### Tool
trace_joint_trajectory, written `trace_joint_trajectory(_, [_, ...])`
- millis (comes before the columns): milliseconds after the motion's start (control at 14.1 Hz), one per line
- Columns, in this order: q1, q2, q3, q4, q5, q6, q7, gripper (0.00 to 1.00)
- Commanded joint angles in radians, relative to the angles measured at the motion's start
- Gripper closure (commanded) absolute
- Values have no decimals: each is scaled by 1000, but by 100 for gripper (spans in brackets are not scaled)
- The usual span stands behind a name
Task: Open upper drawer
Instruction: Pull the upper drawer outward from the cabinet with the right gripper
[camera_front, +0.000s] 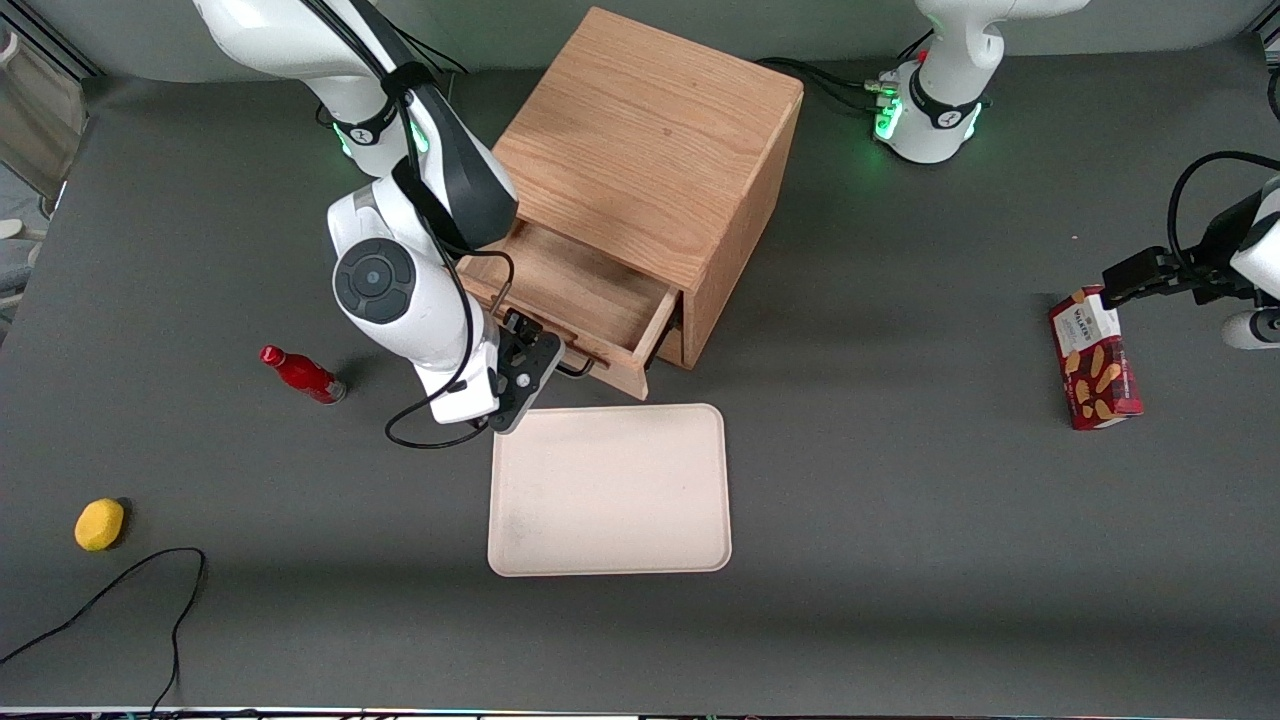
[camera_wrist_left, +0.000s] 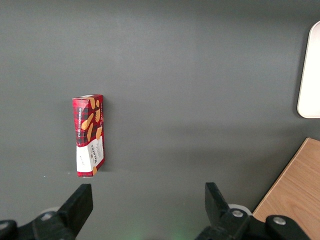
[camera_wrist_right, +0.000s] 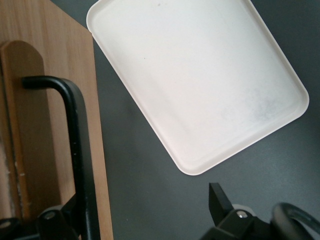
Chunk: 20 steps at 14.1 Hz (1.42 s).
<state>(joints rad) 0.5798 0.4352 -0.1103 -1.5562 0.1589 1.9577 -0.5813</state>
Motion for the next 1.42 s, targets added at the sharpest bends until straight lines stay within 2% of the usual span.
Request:
trace_joint_trajectory(0, [-20,30,1,59,-12,-31,-35,0])
trace_joint_trajectory(850, [-80,85,1,145,-9,-74,-103,0])
trace_joint_trajectory(1345, [-83,123,1,202,2,-82,-100,0])
